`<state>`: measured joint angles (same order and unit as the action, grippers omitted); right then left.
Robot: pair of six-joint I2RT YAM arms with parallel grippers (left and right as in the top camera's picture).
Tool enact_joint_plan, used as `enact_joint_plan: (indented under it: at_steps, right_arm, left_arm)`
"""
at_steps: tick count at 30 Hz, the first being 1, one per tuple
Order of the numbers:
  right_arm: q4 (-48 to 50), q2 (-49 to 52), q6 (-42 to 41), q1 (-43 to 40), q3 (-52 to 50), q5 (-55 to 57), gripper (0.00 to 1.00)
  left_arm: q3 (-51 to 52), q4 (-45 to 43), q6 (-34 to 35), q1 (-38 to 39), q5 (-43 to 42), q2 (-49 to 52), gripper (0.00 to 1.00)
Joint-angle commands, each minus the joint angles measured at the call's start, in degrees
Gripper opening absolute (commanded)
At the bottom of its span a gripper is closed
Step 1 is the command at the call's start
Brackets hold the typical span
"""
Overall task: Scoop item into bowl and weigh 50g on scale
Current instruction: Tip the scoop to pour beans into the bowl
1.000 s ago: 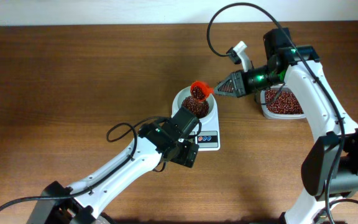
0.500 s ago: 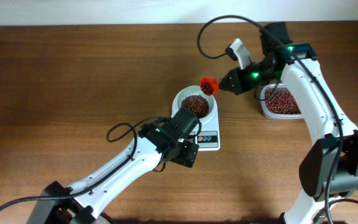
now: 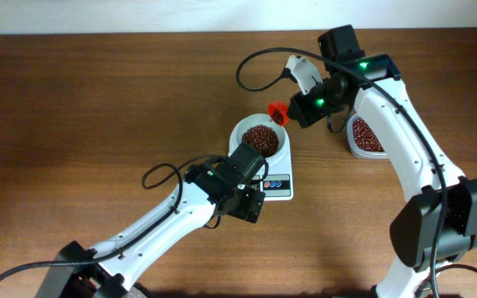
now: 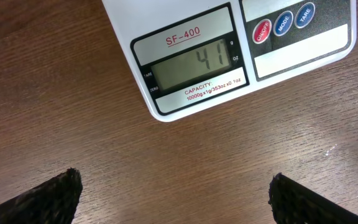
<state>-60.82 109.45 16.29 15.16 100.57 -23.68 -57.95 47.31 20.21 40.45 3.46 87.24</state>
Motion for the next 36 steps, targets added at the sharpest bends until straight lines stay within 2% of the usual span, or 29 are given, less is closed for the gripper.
enact_joint_plan:
  at_steps: [1,17,20,22,24,26,27,32,34,36]
  right_arm:
    - [0.09,-1.62,-0.31,0.2,1.46,-3.1,0.04]
    - [-1.03,-1.66,-0.37,0.76,1.46,-4.22,0.04]
    - [0.04,-1.68,-1.29,1.73,1.46,1.22,0.04]
    - [-0.04,-1.7,1.49,1.95,1.46,-1.18,0.04]
    - [1.05,-1.68,-1.84,2.03,1.46,-0.15,0.04]
    - [0.26,-1.7,3.3,2.51,1.46,-1.88,0.04]
    - [0.68,-1.6,0.52,2.51,1.44,-1.4,0.04]
    - [1.22,-1.62,-0.2,2.45,1.44,-1.11,0.04]
    - [2.86,-1.62,-4.74,2.36,1.44,1.22,0.04]
    - [2.93,-1.62,-5.01,2.38,1.44,1.44,0.04]
  left_arm:
    - [0.22,0.04,-0.09,0.17,0.46,-0.57,0.99]
    - [0.22,0.04,-0.09,0.17,0.46,-0.57,0.99]
    - [0.22,0.04,-0.09,0.17,0.46,-0.57,0.99]
    - [0.22,0.04,-0.09,0.17,0.46,-0.57,0.99]
    - [0.22,0.04,-0.09,0.17,0.46,-0.57,0.99]
    - [0.22,0.04,-0.09,0.17,0.46,-0.57,0.99]
    - [0.22,0.04,-0.09,0.17,0.46,-0.57,0.99]
    - [0.22,0.04,-0.09,0.17,0.46,-0.57,0.99]
    - [0.22,0.04,-0.09,0.17,0.46,-0.57,0.99]
    - [0.22,0.04,-0.09,0.17,0.46,-0.57,0.99]
